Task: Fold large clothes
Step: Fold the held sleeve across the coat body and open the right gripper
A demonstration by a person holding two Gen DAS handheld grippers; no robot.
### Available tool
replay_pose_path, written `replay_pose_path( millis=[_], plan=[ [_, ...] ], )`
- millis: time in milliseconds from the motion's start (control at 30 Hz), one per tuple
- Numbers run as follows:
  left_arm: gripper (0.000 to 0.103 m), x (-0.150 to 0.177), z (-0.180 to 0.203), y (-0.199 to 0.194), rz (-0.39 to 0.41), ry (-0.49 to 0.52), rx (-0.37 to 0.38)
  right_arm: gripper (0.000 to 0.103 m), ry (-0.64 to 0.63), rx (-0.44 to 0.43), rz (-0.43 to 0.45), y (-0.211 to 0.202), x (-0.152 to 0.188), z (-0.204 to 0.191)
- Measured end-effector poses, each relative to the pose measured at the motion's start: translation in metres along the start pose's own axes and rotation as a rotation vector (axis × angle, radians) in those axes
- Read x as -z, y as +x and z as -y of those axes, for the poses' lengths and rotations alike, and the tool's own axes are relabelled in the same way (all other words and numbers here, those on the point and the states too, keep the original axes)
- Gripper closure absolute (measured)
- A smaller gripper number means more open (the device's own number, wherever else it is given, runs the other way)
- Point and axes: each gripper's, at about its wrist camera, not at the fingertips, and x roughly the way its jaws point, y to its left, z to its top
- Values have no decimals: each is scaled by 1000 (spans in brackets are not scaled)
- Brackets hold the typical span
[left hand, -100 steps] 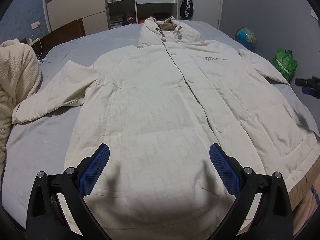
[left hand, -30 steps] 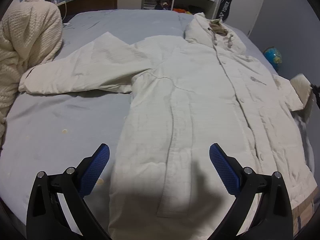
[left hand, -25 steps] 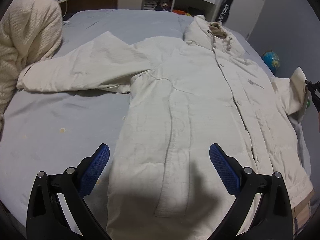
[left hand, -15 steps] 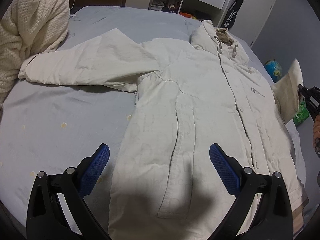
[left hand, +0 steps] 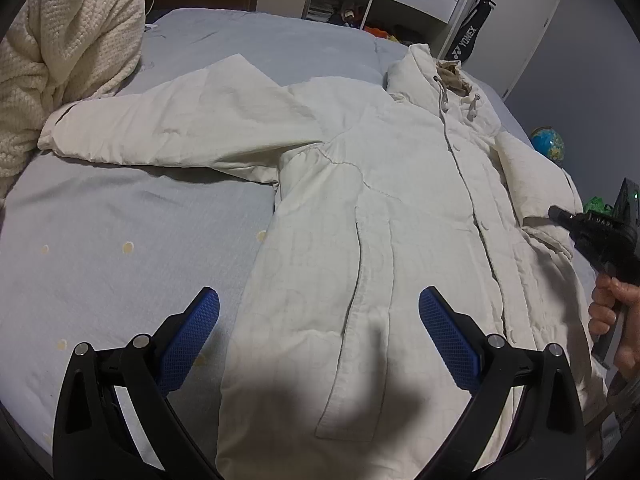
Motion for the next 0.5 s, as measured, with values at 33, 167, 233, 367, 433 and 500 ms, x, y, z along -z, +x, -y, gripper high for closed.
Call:
replay_pose_path(
  millis=[33, 167, 233, 367, 433, 500],
  plan=[
    [7, 0, 0, 0, -1, 0, -1, 102, 8, 5, -4, 0, 3, 3],
    [7, -1, 0, 3, -8, 4, -8, 101, 18, 62, -19, -10, 15, 20],
    [7, 0, 1, 3, -11, 8, -13, 101, 4, 120, -32, -20, 22, 35],
    [7, 1, 5, 6, -23, 26, -47, 83, -47, 232, -60, -41, 36, 55],
    [7, 2, 6, 8, -26, 32, -69, 57, -65, 251, -59, -55, 44, 63],
    [7, 3, 8, 9, -30, 43, -93, 51, -91, 272, -48, -69, 50, 65]
  ],
)
